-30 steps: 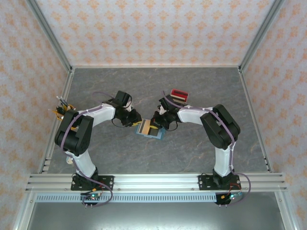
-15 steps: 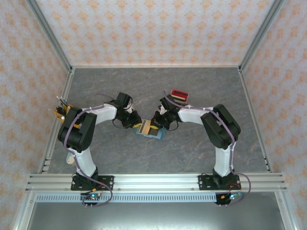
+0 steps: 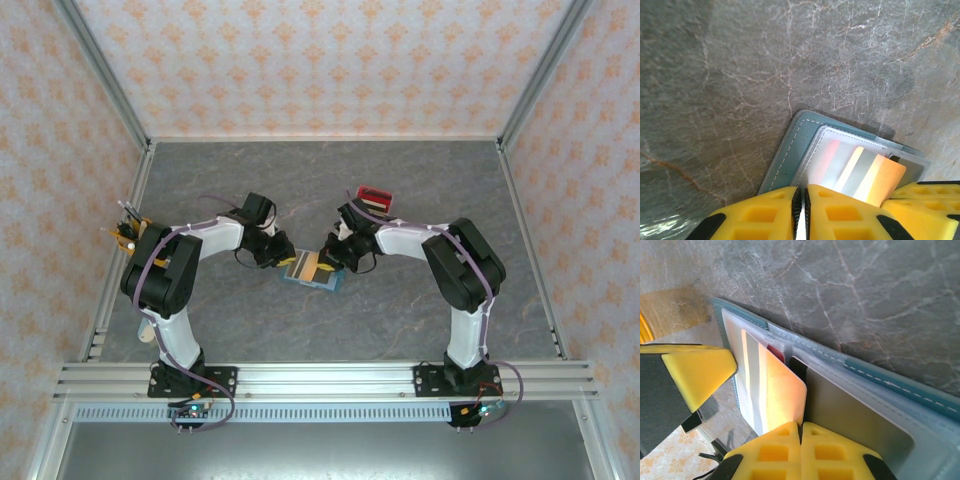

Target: Take the credit cards out of the card holder

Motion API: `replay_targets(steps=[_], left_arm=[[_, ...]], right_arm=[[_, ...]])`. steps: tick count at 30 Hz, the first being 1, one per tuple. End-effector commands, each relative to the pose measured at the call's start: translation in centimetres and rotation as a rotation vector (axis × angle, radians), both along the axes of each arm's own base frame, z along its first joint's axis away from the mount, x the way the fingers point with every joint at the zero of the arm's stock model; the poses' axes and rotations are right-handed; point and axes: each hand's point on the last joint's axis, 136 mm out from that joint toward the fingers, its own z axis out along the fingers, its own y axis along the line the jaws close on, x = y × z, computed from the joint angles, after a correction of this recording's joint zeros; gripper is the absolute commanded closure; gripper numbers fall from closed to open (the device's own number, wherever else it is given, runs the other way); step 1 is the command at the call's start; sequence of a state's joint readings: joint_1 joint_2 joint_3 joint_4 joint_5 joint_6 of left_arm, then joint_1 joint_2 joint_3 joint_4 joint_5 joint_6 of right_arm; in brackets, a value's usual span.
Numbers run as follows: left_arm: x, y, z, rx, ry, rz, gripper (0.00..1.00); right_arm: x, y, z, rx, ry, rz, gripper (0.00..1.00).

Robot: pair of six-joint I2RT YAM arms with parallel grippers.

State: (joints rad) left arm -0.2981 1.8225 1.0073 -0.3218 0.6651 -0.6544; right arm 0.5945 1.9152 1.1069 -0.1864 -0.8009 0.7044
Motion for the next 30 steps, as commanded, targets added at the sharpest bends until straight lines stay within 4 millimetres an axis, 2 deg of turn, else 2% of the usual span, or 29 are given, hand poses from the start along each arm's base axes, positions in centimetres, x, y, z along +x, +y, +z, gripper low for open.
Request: replay_targets(steps=[1,6,9,16,25,30], left_arm=[[-0.9,1.6,-1.2,0.09,0.038,0.011,0.84],[-0.1,1.2,1.7,0.059,-0.035,0.004,0.84],[0.0,0.8,2.7,0.036,-0.059,0.001,0.84],[-0.4,-1.7,3.5,-0.006,-0.084,-0.045,0.84],[-0.6,-2.0,0.1,0.064,-0.005,-0.046,0.87],[-1.8,-1.1,-2.0,0.118,0.066,-0.034,0.91]], right_arm=[[-0.7,-1.0,0.2,-0.033,0.002,0.005,1.0],[-1.0,-1.6,-0.1,-0.067,-0.007,0.02,1.0],[-1.0,-2.1,0.0,-0.095,-0.023,0.026,1.0],[0.0,-1.6,0.2,-0.103,-0.049,0.048,1.0],[0.1,-1.4,0.5,-0.081,-0.034,-0.004,1.0],[0.0,-1.9,0.5,-0.08,-0.013,-0.07,0.82]])
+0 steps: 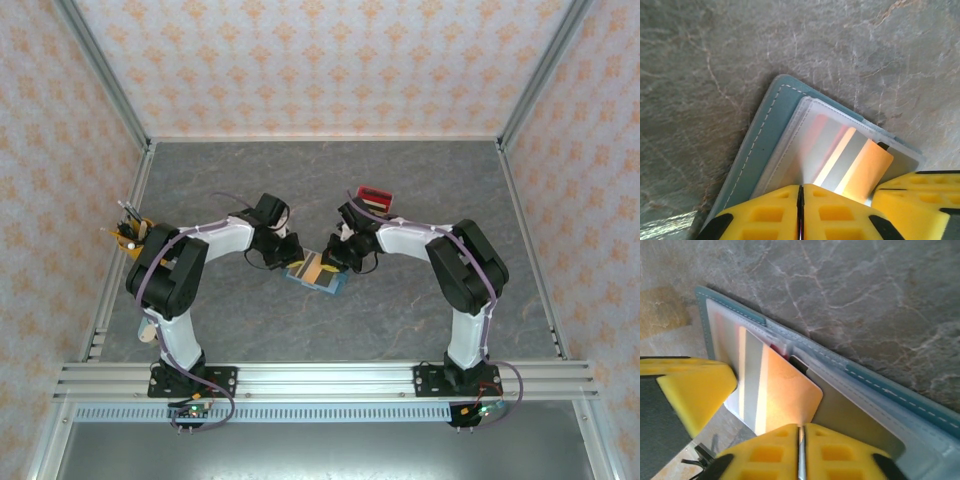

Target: Take the credit cards out of the card holder

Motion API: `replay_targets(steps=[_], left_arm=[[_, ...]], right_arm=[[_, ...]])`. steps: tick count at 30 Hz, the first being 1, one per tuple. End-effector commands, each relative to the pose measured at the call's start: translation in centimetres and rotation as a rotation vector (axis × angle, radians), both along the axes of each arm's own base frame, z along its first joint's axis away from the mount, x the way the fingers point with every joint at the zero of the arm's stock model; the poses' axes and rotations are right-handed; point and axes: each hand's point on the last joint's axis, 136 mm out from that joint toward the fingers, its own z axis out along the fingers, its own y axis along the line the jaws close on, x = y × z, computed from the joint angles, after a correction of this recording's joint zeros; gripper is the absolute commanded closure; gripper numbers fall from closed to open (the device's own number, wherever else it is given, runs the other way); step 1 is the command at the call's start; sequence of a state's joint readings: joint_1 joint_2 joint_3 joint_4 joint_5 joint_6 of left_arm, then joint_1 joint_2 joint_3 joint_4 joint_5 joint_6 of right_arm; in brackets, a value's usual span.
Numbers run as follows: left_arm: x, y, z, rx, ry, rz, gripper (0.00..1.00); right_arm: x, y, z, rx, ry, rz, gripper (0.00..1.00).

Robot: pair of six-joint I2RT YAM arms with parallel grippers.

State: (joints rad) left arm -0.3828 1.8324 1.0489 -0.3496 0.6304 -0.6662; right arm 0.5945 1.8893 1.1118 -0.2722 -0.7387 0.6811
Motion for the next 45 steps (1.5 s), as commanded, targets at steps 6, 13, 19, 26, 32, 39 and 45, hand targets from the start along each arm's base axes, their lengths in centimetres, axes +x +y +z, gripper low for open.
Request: replay_targets(steps=[6,13,19,26,32,39,45], left_arm=[[-2.8,4.0,-5.0,0.213,0.148,0.076,0.92],[-4.0,4.7,-6.5,0.224,0.197,0.093,0.93],[-4.3,4.6,-6.8,0.213,0.208,0.096,0.93],[-4.4,4.2,-6.6,0.183,0.207,0.104,0.93],[-4.5,4.2,-6.5,0.179,0.208,0.105,0.93],[-3.7,4.3,-5.2,0.167,0.174,0.114,0.93],[-2.9,4.8,-4.3,0.162,0.152,0.125,0.83]], right_arm=[[0.0,-1.3,-1.0,-0.034,0.028,-0.121,0.75],[0.1,-0.7,-2.4,0.001,0.062,-0.146,0.71],[0.7,-0.3,-3.1,0.024,0.057,-0.182,0.71],[1.9,0.9,-2.6,0.131,0.022,-0.232,0.71],[2.5,1.5,-1.6,0.175,-0.023,-0.212,0.74],[2.1,0.7,-1.2,0.12,-0.051,-0.18,0.93],[0.7,-1.9,-1.1,-0.035,-0.05,-0.101,1.0]])
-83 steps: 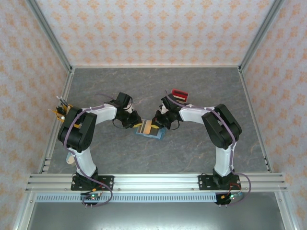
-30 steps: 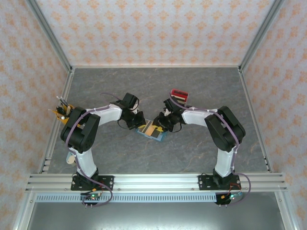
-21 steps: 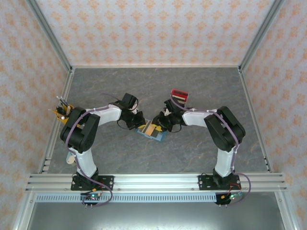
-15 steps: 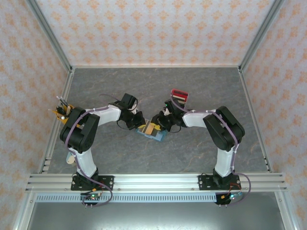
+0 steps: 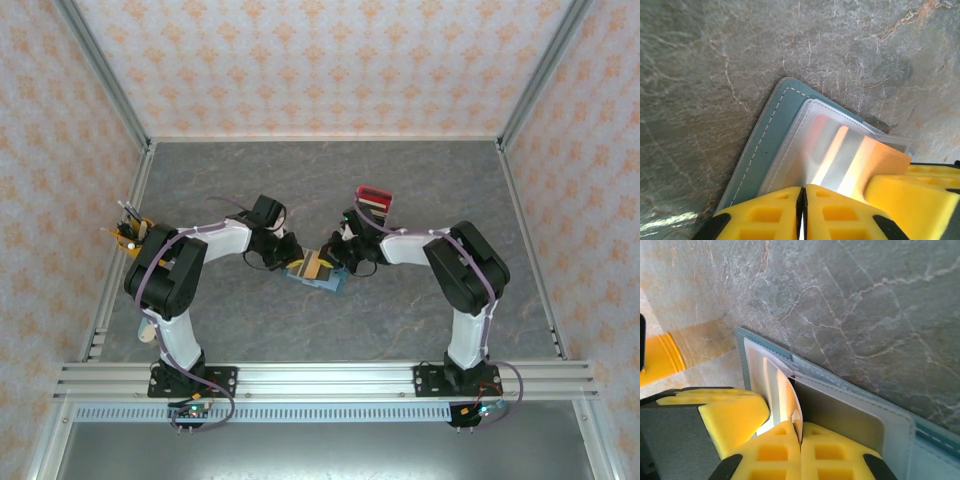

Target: Take the credit cards out of the card holder

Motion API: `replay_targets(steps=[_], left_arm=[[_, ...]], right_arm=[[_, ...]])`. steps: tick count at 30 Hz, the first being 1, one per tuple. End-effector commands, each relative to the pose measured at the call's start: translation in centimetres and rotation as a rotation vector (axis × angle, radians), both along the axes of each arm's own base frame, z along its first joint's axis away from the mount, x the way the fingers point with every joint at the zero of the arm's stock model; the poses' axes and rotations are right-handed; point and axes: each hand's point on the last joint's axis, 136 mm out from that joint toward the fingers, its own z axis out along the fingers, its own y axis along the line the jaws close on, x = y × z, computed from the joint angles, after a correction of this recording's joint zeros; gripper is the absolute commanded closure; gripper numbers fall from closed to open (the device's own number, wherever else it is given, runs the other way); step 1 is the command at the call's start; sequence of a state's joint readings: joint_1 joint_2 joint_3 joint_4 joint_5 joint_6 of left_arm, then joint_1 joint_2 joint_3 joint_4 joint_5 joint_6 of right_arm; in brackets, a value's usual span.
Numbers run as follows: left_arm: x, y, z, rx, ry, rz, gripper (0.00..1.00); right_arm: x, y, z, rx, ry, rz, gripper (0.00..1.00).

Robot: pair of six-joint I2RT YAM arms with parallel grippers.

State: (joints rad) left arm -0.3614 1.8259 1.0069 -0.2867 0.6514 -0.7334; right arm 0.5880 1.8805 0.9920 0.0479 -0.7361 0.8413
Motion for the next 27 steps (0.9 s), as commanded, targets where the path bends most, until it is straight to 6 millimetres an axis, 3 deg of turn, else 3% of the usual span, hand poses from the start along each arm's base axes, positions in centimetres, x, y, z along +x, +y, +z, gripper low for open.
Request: replay_targets(steps=[1,5,11,17,22,27], left_arm=[[-3.0,4.4,-3.8,0.192,0.138,0.051,0.82],[-2.1,4.0,-2.7,0.157,0.104,0.051,0.77],[-0.4,2.6,0.1,0.076,0.038,0.037,0.73],[0.4,2.6,3.1,0.067,-0.022,0.036,0.64],[0.7,3.8,5.4,0.08,-0.066,0.058,0.52],[0.5,6.6,7.3,0.157,-0.103,0.087,0.37]], right_arm=[[-1.5,-3.2,-1.1,-0.169,0.026,0.027,1.0],[-1.3,-4.2,0.8,-0.154,-0.021,0.047,1.0],[0.0,-3.0,6.4,-0.055,-0.175,0.106,1.0],[1.5,-3.2,9.8,-0.055,-0.286,0.141,1.0],[4.1,-5.7,13.1,-0.133,-0.441,0.135,1.0],[6.5,-8.7,16.2,-0.289,-0.642,0.191,1.0]])
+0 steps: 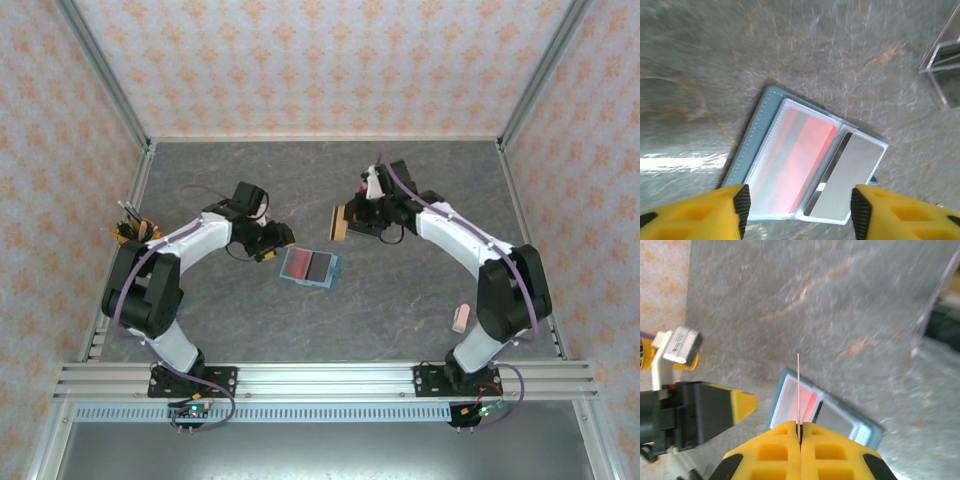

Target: Take the credit cards out of the card holder

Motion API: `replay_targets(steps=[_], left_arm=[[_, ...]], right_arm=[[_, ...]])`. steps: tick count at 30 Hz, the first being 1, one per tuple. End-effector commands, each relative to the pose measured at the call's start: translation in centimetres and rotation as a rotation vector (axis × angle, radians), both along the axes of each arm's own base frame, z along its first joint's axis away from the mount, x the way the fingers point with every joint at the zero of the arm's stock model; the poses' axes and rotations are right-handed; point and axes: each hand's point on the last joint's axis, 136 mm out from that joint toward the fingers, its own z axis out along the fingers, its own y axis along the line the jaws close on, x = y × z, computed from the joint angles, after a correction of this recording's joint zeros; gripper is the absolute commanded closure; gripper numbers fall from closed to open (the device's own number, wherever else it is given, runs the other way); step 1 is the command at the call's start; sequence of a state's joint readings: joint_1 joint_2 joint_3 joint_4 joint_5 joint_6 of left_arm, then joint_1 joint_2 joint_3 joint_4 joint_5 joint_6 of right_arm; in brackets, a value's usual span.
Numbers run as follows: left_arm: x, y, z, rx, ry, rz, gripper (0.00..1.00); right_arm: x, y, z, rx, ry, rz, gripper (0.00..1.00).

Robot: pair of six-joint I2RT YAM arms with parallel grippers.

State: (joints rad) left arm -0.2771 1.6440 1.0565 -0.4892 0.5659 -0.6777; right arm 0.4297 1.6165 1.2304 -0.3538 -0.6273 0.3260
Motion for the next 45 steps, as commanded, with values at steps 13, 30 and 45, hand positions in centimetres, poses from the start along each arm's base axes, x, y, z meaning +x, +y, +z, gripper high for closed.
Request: replay_targets(steps=[13,30,45], left_arm=[[-1.5,9.2,6.6,0.354,-0.164,0.058,0.03],[-1.8,10.1,7.1,0.385,-0.164,0.047,0.0],[-1.5,9.4,6.4,0.354,-0.143,0.031,0.0]], right_arm=[[5.9,-6.0,6.0,-0.532,-0.521,0.31,1.0],[7.5,-8.1,-0.3,-0.636,-0.358,0.724,1.0],[8.7,-7.4,-3.7,-0.628,-0.341,0.807,1.0]])
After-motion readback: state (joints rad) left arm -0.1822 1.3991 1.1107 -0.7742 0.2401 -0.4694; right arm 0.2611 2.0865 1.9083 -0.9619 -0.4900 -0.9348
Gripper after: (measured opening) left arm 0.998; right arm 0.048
